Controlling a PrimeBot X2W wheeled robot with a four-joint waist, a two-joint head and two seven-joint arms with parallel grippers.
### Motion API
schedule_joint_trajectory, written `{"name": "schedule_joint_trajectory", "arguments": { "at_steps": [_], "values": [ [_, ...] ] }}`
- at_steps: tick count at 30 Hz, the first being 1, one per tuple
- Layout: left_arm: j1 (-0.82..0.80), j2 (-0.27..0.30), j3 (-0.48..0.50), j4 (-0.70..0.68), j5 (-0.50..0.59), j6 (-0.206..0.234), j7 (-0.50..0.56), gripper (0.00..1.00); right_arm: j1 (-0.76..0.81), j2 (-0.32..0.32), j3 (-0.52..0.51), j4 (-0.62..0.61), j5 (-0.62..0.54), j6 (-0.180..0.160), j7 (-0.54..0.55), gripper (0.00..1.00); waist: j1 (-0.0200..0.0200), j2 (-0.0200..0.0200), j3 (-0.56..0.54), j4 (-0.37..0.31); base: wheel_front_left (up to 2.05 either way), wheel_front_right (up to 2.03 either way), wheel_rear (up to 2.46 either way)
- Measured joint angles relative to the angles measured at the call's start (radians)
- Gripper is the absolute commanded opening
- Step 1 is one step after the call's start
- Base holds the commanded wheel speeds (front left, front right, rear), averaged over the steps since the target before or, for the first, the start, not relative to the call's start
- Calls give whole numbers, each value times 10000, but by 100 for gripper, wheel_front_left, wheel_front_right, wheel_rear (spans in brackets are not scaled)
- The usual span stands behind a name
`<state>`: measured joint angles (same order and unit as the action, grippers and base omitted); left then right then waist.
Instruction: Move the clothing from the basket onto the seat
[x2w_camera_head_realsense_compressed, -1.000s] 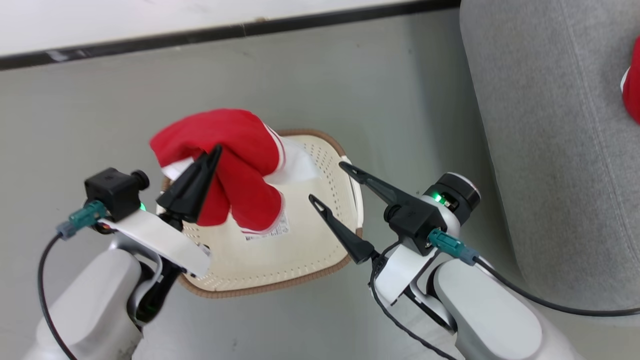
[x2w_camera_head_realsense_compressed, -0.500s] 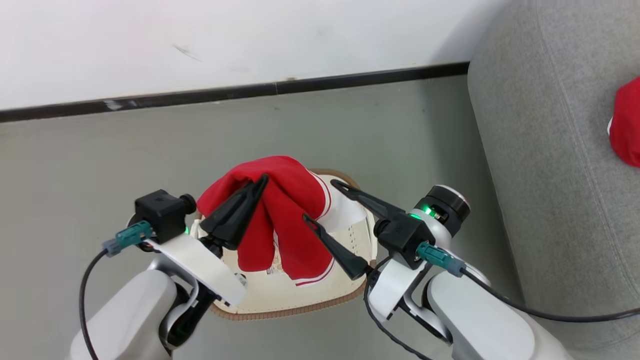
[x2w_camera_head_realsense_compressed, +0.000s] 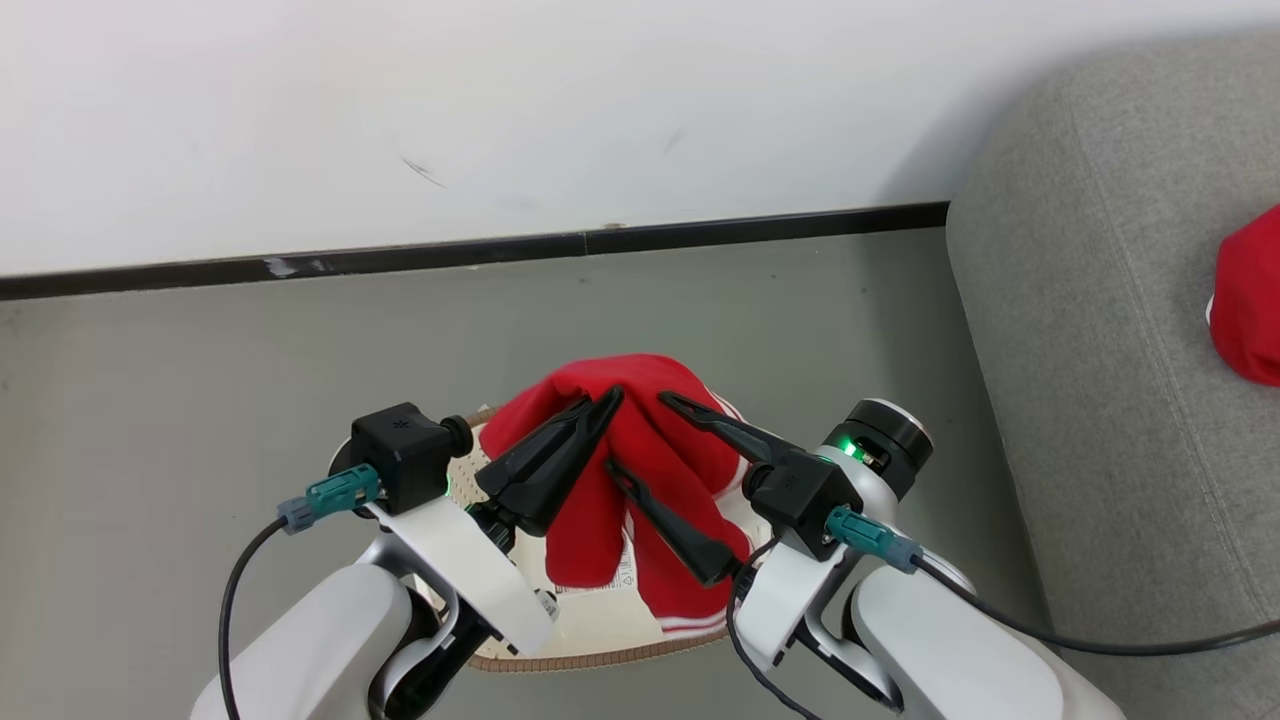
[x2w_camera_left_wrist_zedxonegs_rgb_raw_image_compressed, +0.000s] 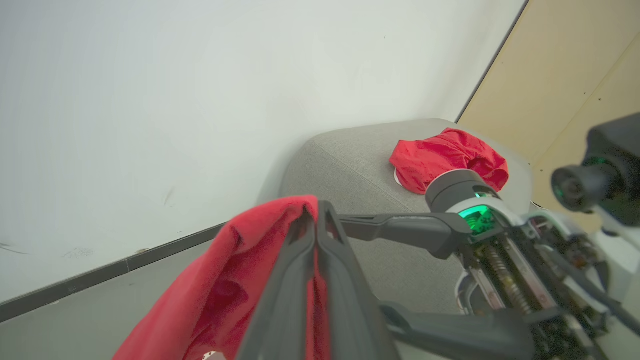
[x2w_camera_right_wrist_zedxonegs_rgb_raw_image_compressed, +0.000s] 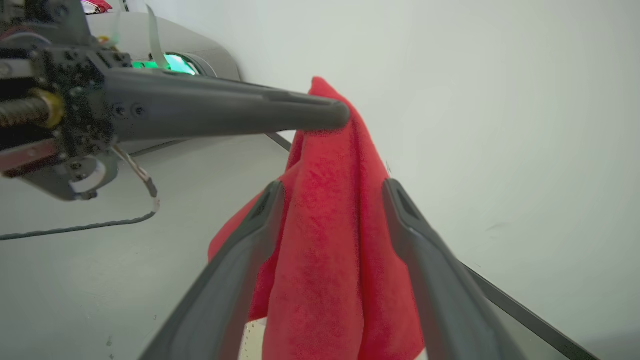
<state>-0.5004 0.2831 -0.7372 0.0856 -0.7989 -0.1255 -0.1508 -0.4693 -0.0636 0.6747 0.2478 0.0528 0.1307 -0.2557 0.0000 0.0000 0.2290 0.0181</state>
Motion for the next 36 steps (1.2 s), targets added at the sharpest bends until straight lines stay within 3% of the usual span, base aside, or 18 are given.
{"name": "schedule_joint_trajectory", "arguments": {
  "at_steps": [27,28,29,34,36],
  "values": [
    [400,253,-316,-1845,-301,272,1072,0,1005,-184,-316,261,272,0,0,100,0,0,-1090,143,0,0,0],
    [474,263,-324,-1950,-389,337,1145,0,1070,-186,-318,257,305,0,0,40,0,0,-1159,129,0,0,0],
    [520,268,-324,-1987,-389,349,1164,0,1107,-186,-307,251,328,0,0,0,0,0,-1192,121,0,0,0],
    [712,316,-288,-2105,-541,545,1323,0,1261,-171,-180,247,619,0,0,0,0,0,-1319,69,0,0,0],
    [839,328,-247,-2171,-617,660,1373,5,1393,-165,-211,244,792,2,0,0,0,0,-1336,40,0,0,0]
  ]
}}
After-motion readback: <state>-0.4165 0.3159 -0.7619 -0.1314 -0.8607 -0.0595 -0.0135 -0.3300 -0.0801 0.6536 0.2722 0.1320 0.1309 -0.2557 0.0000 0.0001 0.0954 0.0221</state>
